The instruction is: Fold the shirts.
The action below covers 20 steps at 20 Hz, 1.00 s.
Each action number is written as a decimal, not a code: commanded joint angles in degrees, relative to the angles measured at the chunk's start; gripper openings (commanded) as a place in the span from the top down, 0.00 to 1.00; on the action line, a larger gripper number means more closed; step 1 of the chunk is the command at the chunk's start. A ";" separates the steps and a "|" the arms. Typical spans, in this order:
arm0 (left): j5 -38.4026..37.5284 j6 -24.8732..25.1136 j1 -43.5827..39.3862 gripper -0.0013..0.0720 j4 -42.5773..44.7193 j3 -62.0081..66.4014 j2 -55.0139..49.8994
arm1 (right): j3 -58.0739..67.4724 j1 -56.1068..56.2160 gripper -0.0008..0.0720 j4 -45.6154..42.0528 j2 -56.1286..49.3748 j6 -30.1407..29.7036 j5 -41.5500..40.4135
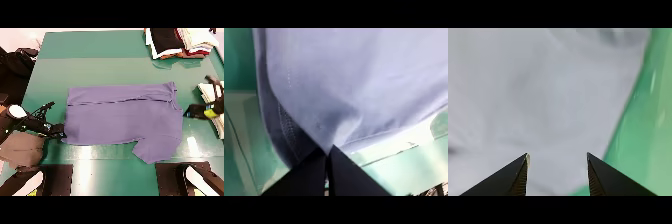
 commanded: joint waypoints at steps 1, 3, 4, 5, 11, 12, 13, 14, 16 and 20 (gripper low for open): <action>-2.45 1.29 0.02 0.95 2.38 0.83 0.02 | -9.29 -4.33 0.25 -1.88 1.66 0.13 3.85; -1.99 1.25 0.02 0.95 3.65 0.83 0.02 | -13.27 -5.73 0.25 -1.90 1.64 0.13 4.39; -1.60 1.14 0.02 0.95 3.61 0.83 0.02 | -15.10 -5.70 0.25 -1.90 1.64 0.13 4.22; -1.36 1.14 0.02 0.95 3.45 0.83 0.02 | -17.14 -5.68 0.26 -1.84 1.64 0.13 4.11; -1.22 1.14 0.02 0.95 3.34 0.83 0.02 | -24.94 -5.38 0.30 1.86 1.18 -0.50 1.05; -1.16 1.14 0.02 0.95 3.30 0.83 0.02 | -24.39 -4.26 0.30 2.71 0.26 -0.50 0.68; -1.20 1.14 0.02 0.95 3.28 0.83 0.02 | -24.11 -2.54 0.30 3.15 -0.83 -0.48 0.42; -1.38 1.14 0.02 0.95 3.26 0.83 0.02 | -23.76 -0.07 0.30 3.23 -2.58 -0.46 -0.11; -1.33 1.16 0.02 0.95 3.28 0.83 0.02 | -22.75 5.44 0.55 3.78 -6.12 -0.50 -2.14; -2.27 1.16 0.02 0.95 3.26 0.83 0.02 | -17.90 14.93 0.97 2.51 -7.93 -0.50 -2.56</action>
